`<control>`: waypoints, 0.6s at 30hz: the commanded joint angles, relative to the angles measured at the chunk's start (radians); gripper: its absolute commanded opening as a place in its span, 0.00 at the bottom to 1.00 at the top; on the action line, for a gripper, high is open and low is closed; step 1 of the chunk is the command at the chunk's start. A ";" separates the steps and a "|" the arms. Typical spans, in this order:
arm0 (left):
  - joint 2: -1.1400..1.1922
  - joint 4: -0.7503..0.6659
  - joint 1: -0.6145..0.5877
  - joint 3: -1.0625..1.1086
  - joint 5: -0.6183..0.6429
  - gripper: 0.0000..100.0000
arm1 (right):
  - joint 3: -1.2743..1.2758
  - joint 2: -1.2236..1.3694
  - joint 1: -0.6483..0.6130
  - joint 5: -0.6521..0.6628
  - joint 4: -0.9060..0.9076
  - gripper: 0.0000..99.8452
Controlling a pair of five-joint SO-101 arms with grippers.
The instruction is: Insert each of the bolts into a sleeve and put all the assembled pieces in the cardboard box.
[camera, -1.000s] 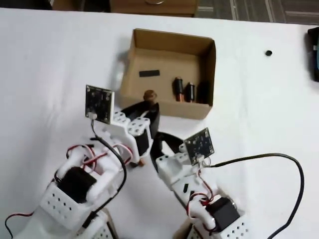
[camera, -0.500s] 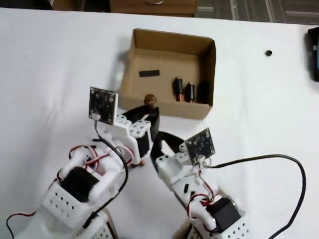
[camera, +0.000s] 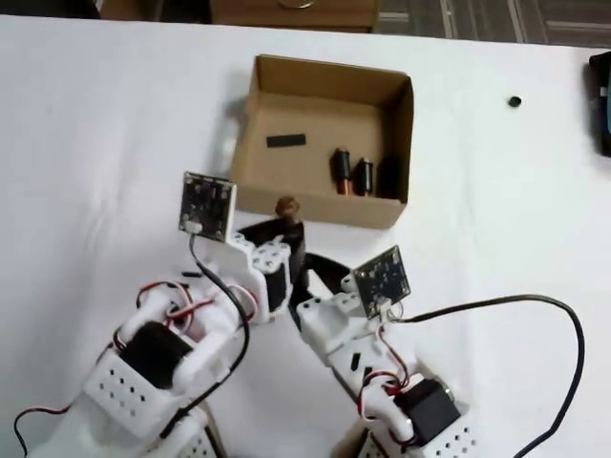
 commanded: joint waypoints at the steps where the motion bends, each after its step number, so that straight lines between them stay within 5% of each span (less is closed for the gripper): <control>1: -0.012 0.009 0.040 -0.002 -0.008 0.03 | -0.058 -0.016 0.005 0.002 -0.027 0.02; 10: -0.012 0.109 0.055 -0.007 -0.057 0.32 | -0.058 -0.016 0.036 0.002 -0.027 0.02; 18: -0.012 0.103 0.055 -0.033 -0.063 0.37 | -0.058 -0.016 0.038 0.002 -0.025 0.02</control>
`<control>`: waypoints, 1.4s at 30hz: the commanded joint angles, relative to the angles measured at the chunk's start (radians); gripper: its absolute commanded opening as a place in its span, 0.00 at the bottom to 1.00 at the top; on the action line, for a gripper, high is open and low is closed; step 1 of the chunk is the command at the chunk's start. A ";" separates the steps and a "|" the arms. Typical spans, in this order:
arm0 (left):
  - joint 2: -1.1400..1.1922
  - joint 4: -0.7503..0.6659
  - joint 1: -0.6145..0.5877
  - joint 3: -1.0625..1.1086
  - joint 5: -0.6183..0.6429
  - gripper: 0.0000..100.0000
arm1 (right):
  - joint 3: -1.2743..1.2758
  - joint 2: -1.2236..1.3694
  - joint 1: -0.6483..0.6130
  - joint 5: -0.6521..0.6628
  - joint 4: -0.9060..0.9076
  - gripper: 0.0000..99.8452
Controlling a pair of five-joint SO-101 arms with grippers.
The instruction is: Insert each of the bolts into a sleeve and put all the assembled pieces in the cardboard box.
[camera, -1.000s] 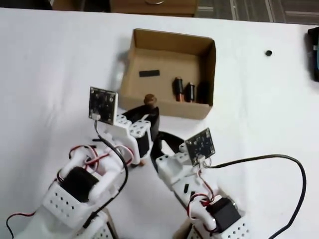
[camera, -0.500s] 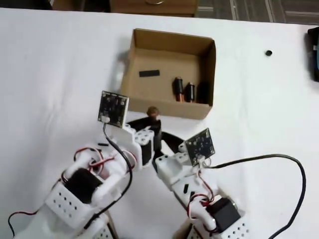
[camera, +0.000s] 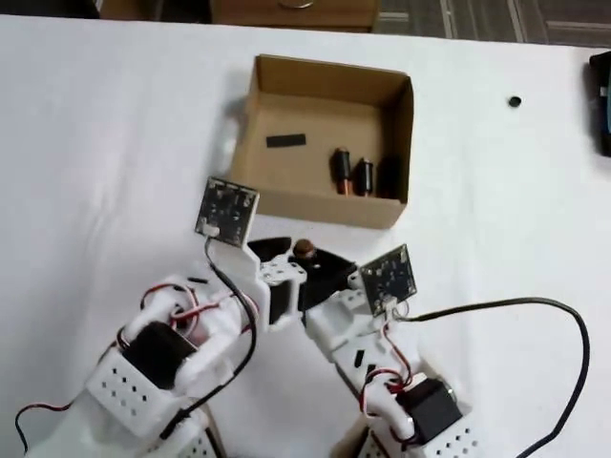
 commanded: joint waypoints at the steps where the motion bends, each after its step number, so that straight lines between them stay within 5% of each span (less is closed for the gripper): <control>1: -0.012 -0.003 0.012 -0.044 -0.009 0.37 | -0.057 -0.015 0.007 0.002 -0.022 0.02; 14: -0.012 -0.074 -0.367 -0.386 -0.170 0.36 | -0.137 -0.005 0.242 0.002 0.012 0.02; 17: -0.012 -0.043 -0.425 -0.369 -0.172 0.28 | -0.187 -0.005 0.272 -0.002 0.065 0.02; 21: -0.012 0.009 -0.486 -0.288 -0.169 0.00 | -0.262 0.001 0.288 0.002 0.110 0.02; 33: -0.012 -0.012 -0.583 0.189 -0.180 0.02 | -0.707 0.618 0.289 0.002 0.096 0.02; 42: -0.012 -0.305 -0.586 0.521 -0.252 0.02 | -1.172 1.221 0.288 0.044 0.091 0.02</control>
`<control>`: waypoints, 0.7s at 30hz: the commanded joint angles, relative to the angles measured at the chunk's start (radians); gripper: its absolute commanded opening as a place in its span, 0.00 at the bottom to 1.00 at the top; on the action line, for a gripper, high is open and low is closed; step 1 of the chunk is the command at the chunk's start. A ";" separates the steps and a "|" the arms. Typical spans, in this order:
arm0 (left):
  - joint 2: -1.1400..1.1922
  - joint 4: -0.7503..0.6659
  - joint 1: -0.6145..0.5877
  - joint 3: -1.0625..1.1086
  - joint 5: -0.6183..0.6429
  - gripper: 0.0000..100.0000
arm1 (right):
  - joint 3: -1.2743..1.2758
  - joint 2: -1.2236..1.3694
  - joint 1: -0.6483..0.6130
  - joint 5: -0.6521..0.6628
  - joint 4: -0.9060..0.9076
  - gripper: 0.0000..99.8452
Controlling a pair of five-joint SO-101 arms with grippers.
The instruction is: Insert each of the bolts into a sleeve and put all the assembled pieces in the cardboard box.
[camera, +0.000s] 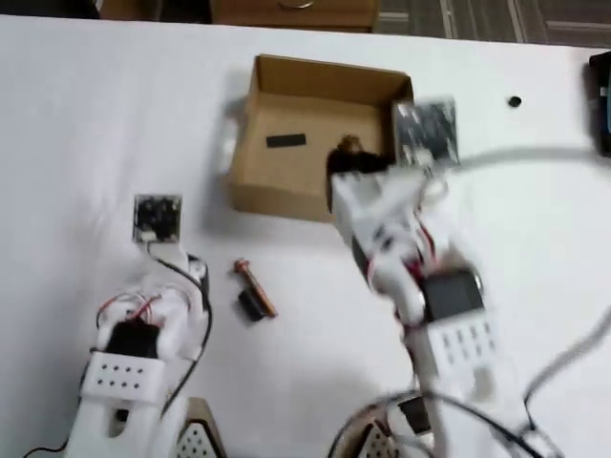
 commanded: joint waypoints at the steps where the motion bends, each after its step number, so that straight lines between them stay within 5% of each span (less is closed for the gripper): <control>1: -0.012 -0.146 -0.014 0.113 -0.006 0.02 | -0.235 0.223 0.012 0.014 -0.001 0.02; 6: -0.014 -0.256 -0.023 0.171 -0.006 0.02 | -0.434 0.483 0.013 0.074 0.090 0.02; 21: -0.012 -0.259 -0.026 0.173 -0.006 0.02 | -0.907 1.159 0.096 0.133 0.117 0.02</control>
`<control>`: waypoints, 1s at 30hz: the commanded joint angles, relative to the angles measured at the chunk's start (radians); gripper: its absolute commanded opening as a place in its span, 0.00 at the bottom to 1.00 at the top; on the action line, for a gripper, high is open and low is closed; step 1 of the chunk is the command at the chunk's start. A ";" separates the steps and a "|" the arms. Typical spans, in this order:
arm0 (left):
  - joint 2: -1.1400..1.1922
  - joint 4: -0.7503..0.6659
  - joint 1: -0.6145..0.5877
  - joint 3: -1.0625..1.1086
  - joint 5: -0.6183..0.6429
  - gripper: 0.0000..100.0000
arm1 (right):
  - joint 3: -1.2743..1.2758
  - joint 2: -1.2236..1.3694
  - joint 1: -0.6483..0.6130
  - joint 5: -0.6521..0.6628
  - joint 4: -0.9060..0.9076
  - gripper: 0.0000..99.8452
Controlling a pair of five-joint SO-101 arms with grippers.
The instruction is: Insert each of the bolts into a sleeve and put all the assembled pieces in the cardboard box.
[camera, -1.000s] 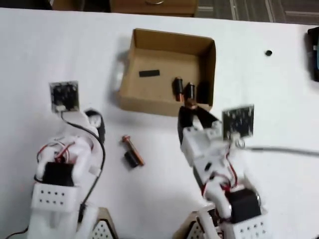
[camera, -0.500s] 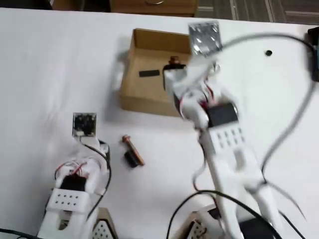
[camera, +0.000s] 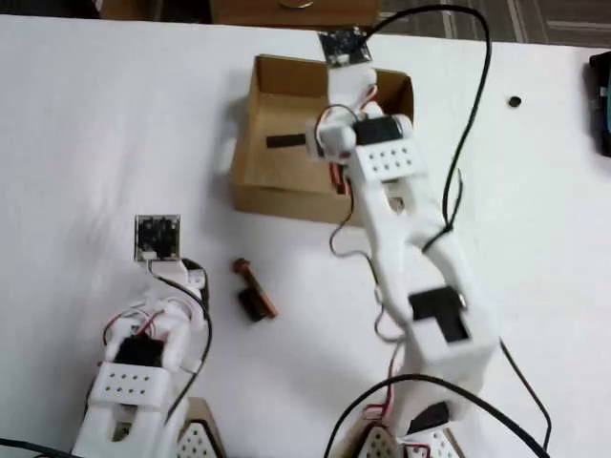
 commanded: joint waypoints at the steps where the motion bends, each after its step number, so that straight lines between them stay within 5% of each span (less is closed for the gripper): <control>1: -0.011 -0.020 -0.008 0.004 -0.006 0.02 | -0.160 0.108 0.025 0.008 0.007 0.02; 10: -0.011 -0.020 -0.008 0.004 -0.006 0.02 | -0.325 0.351 0.028 0.008 0.024 0.03; 15: -0.011 -0.026 -0.008 0.016 -0.006 0.02 | -0.351 0.381 0.027 0.008 0.065 0.18; 19: -0.011 -0.026 -0.008 0.018 -0.006 0.02 | -0.353 0.366 0.027 0.008 0.102 0.26; 30: -0.011 -0.028 -0.008 0.018 -0.003 0.02 | -0.351 0.081 -0.005 0.005 0.344 0.26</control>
